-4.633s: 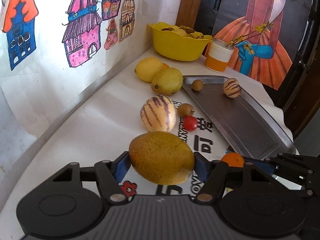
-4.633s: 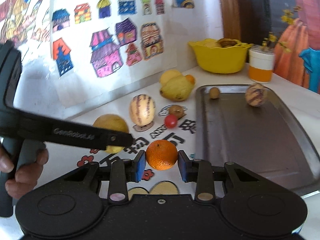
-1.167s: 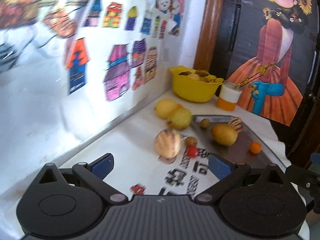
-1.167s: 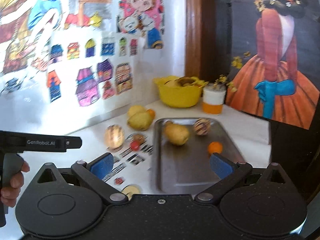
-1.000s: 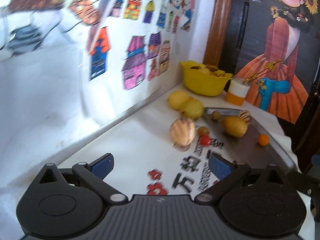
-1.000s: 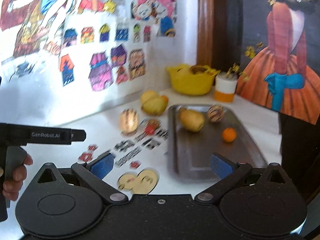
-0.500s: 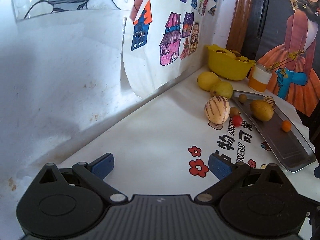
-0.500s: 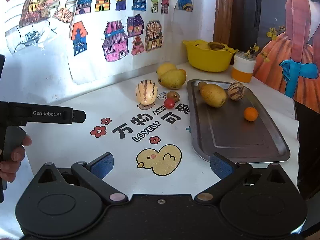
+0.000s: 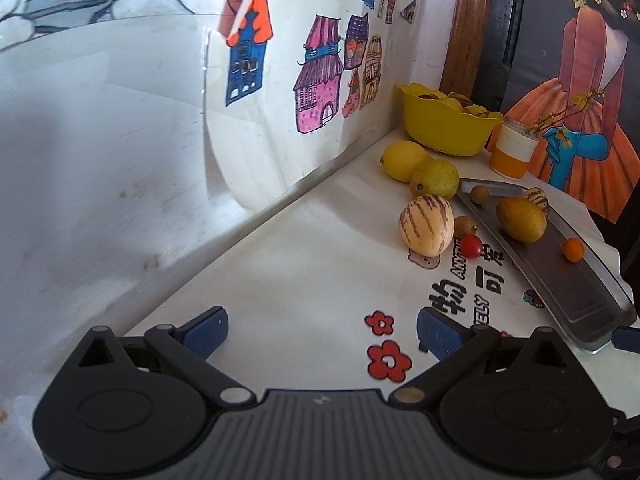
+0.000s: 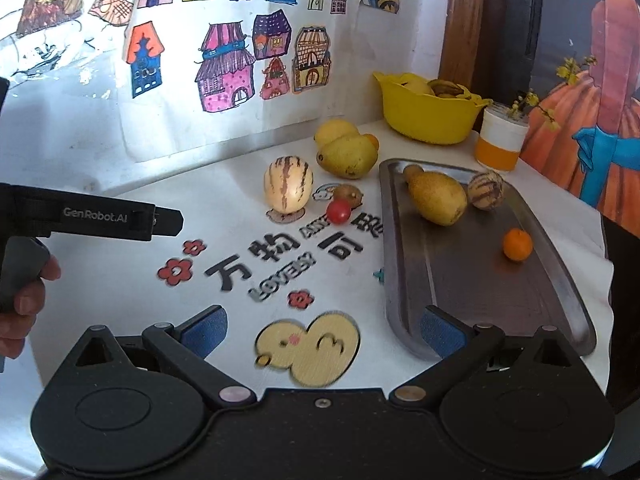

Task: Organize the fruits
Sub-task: 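Withdraw both open tools from the tray toward the remaining fruits, then grasp the red cherry tomato with the right tool while the left tool grasps the second pepino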

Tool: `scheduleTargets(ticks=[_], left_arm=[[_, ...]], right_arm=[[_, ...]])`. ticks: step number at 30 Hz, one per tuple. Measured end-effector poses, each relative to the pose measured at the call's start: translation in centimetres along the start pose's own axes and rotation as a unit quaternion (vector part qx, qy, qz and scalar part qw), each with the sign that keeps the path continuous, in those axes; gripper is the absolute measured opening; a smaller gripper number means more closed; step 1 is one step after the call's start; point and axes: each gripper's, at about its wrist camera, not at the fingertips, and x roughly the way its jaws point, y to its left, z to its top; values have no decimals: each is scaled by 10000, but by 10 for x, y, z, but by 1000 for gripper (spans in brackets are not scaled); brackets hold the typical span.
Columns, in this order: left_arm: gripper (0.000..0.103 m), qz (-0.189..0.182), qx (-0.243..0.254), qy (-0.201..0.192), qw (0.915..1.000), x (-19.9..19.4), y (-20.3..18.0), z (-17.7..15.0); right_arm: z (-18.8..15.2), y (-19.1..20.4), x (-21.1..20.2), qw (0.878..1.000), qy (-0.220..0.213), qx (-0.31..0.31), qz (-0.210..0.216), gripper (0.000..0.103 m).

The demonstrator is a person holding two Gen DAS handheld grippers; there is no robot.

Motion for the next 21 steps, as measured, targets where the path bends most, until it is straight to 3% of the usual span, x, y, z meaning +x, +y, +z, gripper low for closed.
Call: scheduleTargets(ticks=[13, 17, 21], left_arm=[[103, -221, 237, -115, 9994, 30, -29, 40], [102, -349, 318, 9, 9989, 51, -43, 50], [102, -450, 368, 102, 9983, 71, -55, 57]], right_arm=[[37, -23, 58, 9975, -413, -571, 104, 101], [43, -25, 77, 9959, -422, -797, -68, 92], [47, -28, 92, 9959, -353, -829, 41, 82]])
